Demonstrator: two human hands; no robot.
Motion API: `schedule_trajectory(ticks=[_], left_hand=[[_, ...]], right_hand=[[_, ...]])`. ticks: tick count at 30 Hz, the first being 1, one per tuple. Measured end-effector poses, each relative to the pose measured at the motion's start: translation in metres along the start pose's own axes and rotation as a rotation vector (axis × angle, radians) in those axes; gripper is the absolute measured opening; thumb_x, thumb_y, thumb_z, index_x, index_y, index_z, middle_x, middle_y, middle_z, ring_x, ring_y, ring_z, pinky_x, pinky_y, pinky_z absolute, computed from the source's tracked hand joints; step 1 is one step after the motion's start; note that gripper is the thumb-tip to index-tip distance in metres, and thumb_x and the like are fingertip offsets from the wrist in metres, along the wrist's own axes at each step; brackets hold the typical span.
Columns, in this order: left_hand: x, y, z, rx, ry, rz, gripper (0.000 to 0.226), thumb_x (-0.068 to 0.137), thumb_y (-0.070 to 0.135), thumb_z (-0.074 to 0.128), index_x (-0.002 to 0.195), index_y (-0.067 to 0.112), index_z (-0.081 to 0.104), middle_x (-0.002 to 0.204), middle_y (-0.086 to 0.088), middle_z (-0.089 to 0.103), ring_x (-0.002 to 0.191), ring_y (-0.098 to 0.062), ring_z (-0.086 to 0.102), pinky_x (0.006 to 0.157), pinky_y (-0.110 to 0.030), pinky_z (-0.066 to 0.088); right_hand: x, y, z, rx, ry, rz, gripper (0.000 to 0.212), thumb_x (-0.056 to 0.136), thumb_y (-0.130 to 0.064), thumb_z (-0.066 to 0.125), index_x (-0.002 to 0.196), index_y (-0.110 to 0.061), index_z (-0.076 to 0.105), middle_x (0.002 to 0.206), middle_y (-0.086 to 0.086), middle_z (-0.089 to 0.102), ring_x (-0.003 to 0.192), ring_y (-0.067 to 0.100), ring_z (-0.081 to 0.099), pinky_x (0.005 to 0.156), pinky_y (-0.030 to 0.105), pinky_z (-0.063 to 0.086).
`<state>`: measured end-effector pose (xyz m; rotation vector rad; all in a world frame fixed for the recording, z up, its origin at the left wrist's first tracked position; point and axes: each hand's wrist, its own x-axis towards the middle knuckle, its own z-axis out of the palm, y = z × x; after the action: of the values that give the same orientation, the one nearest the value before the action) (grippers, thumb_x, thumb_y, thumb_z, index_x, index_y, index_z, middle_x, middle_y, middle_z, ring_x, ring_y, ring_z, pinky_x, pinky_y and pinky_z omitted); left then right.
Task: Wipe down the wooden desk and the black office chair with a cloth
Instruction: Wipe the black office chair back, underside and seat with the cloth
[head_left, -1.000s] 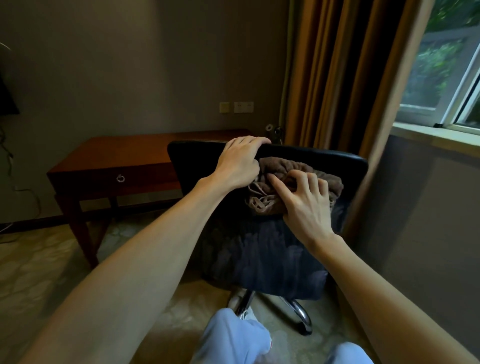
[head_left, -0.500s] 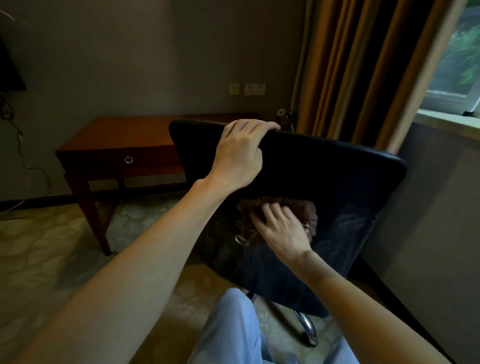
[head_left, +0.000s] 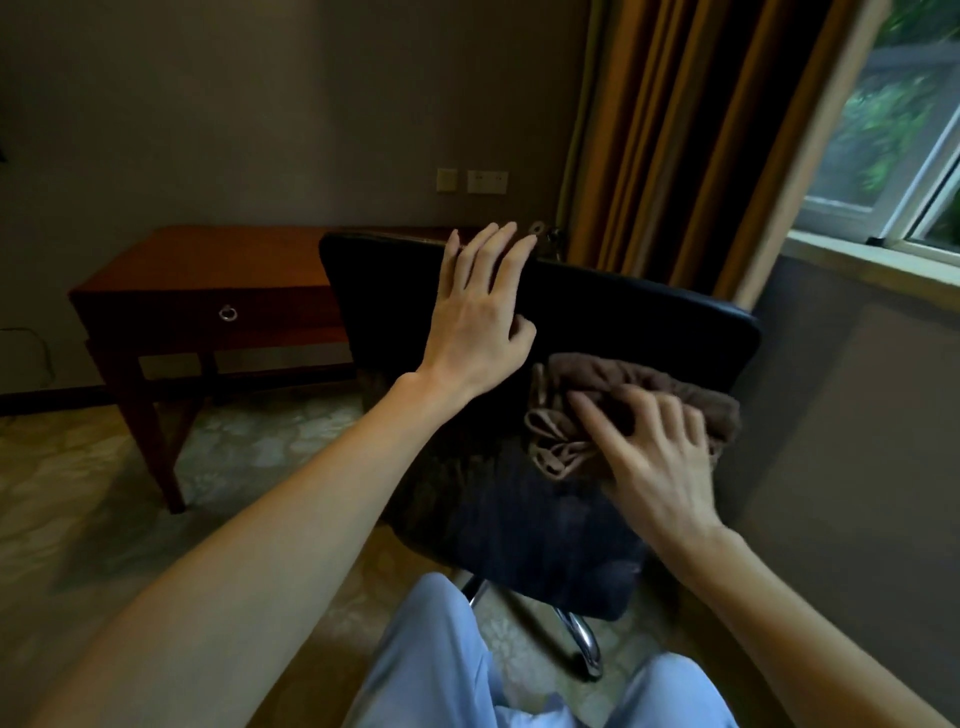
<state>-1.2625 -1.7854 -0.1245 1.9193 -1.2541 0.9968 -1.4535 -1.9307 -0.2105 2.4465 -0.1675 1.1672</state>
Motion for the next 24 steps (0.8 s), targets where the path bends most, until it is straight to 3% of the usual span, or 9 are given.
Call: schedule_trajectory(ticks=[4, 9, 14, 17, 19, 24], left_hand=[[0.01, 0.033, 0.012, -0.007, -0.017, 0.164, 0.061, 0.086, 0.023, 0.064, 0.147, 0.016, 0.054, 0.148, -0.006, 0.054, 0.144, -0.024, 0.044, 0.126, -0.057, 0.014], [0.009, 0.045, 0.017, -0.036, 0.028, 0.131, 0.05, 0.091, 0.024, 0.06, 0.141, 0.018, 0.059, 0.137, -0.002, 0.06, 0.136, -0.023, 0.051, 0.125, -0.058, 0.015], [0.012, 0.037, 0.027, -0.079, 0.092, 0.128, 0.044, 0.092, 0.023, 0.06, 0.137, 0.019, 0.061, 0.132, -0.001, 0.061, 0.134, -0.021, 0.051, 0.128, -0.057, 0.008], [0.01, 0.043, 0.035, -0.055, 0.151, 0.086, 0.044, 0.089, 0.023, 0.06, 0.133, 0.016, 0.062, 0.132, -0.004, 0.061, 0.135, -0.024, 0.051, 0.127, -0.06, 0.007], [0.007, 0.051, 0.038, -0.037, 0.161, 0.049, 0.048, 0.086, 0.025, 0.062, 0.132, 0.012, 0.062, 0.134, -0.008, 0.059, 0.138, -0.028, 0.049, 0.125, -0.064, 0.008], [0.006, 0.072, 0.037, 0.041, 0.097, 0.076, 0.062, 0.085, 0.036, 0.063, 0.141, 0.009, 0.055, 0.146, -0.013, 0.052, 0.146, -0.031, 0.04, 0.124, -0.066, 0.008]], right_hand=[[0.0, 0.042, -0.031, -0.053, 0.147, 0.078, 0.054, 0.091, -0.032, 0.059, 0.145, -0.025, 0.054, 0.127, 0.018, 0.046, 0.11, 0.037, 0.044, 0.088, 0.048, 0.035], [0.003, 0.064, -0.016, -0.031, 0.154, 0.124, 0.06, 0.088, -0.035, 0.059, 0.147, -0.025, 0.047, 0.128, 0.022, 0.043, 0.108, 0.04, 0.044, 0.087, 0.05, 0.035], [-0.046, 0.038, 0.049, 0.014, -0.022, 0.091, 0.075, 0.061, -0.024, 0.087, 0.133, -0.02, 0.065, 0.118, 0.022, 0.054, 0.097, 0.039, 0.049, 0.081, 0.049, 0.041], [-0.07, 0.025, 0.062, 0.057, -0.188, 0.072, 0.079, 0.061, -0.023, 0.088, 0.136, -0.024, 0.062, 0.115, 0.017, 0.056, 0.096, 0.039, 0.052, 0.078, 0.047, 0.046], [-0.074, 0.028, 0.053, 0.056, -0.213, 0.05, 0.082, 0.062, -0.023, 0.087, 0.139, -0.026, 0.06, 0.116, 0.015, 0.056, 0.095, 0.037, 0.052, 0.076, 0.045, 0.046], [-0.06, 0.057, 0.003, 0.058, 0.067, 0.045, 0.076, 0.076, -0.029, 0.076, 0.146, -0.028, 0.049, 0.123, 0.016, 0.051, 0.103, 0.036, 0.049, 0.085, 0.045, 0.037]])
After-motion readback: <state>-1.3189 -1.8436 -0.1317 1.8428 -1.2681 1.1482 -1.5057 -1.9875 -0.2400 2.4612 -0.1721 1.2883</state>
